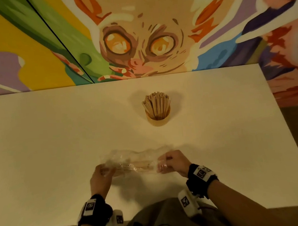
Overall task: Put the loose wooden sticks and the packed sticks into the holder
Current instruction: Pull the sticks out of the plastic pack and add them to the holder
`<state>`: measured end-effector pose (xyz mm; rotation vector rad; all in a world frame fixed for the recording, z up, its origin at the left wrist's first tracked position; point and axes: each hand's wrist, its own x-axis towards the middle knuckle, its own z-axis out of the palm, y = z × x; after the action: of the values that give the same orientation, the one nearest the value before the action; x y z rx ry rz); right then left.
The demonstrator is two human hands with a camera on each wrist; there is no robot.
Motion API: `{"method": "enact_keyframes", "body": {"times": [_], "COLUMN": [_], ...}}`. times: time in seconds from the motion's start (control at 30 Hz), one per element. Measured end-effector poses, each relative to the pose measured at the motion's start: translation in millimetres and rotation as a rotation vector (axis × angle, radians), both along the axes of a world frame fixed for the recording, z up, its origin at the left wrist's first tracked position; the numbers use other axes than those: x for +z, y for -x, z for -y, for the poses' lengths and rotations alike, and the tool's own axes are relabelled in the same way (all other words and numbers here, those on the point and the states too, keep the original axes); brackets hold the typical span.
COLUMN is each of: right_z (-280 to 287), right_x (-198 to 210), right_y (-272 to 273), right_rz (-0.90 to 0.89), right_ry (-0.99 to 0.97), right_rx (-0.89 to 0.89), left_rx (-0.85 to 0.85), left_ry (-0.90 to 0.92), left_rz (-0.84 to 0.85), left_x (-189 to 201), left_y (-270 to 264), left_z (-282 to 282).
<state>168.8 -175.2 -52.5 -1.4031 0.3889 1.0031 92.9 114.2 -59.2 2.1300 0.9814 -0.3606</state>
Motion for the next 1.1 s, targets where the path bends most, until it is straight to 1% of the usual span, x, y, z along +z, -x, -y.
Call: {"method": "enact_keyframes", "body": {"times": [0.07,0.13,0.2,0.3,0.4,0.47,0.53,0.67,0.77,0.83,0.9,1.03,1.1], "right_z": [-4,-3,4,17,29,36,42,47,46,42,38,31,31], "right_x": [1,2,2,-1,1,7,19,48,75,95,109,112,110], "right_y": [2,4,4,4,4,4,3,0,-5,-9,-13,-14,-14], "right_rz": [-0.011,0.022,0.056,0.086,0.112,0.15,0.18,0.225,0.276,0.312,0.357,0.414,0.423], "right_ry": [0.028,0.084,0.155,0.239,0.23,0.2,0.168,0.084,0.018,-0.02,-0.005,0.029,0.037], "right_rx": [0.037,0.086,0.104,0.103,0.064,0.033,0.01,0.038,0.063,0.058,0.046,-0.004,-0.033], "left_rx": [-0.02,-0.033,-0.094,-0.192,-0.245,-0.167,-0.084,-0.023,0.049,0.121,0.165,0.122,0.07], "left_ry": [0.073,0.192,0.293,0.407,0.454,0.506,0.605,0.749,0.792,0.874,0.954,1.054,1.084], "left_rz": [-0.013,-0.012,-0.036,-0.094,-0.077,-0.011,0.068,0.171,0.186,0.181,0.161,0.133,0.139], "left_x": [6,9,6,-1,-2,3,9,18,16,13,14,22,29], "left_y": [0,-1,-4,-6,-8,-13,-19,-24,-26,-22,-18,-19,-20], "left_z": [12,20,27,38,53,63,69,74,75,72,69,71,74]}}
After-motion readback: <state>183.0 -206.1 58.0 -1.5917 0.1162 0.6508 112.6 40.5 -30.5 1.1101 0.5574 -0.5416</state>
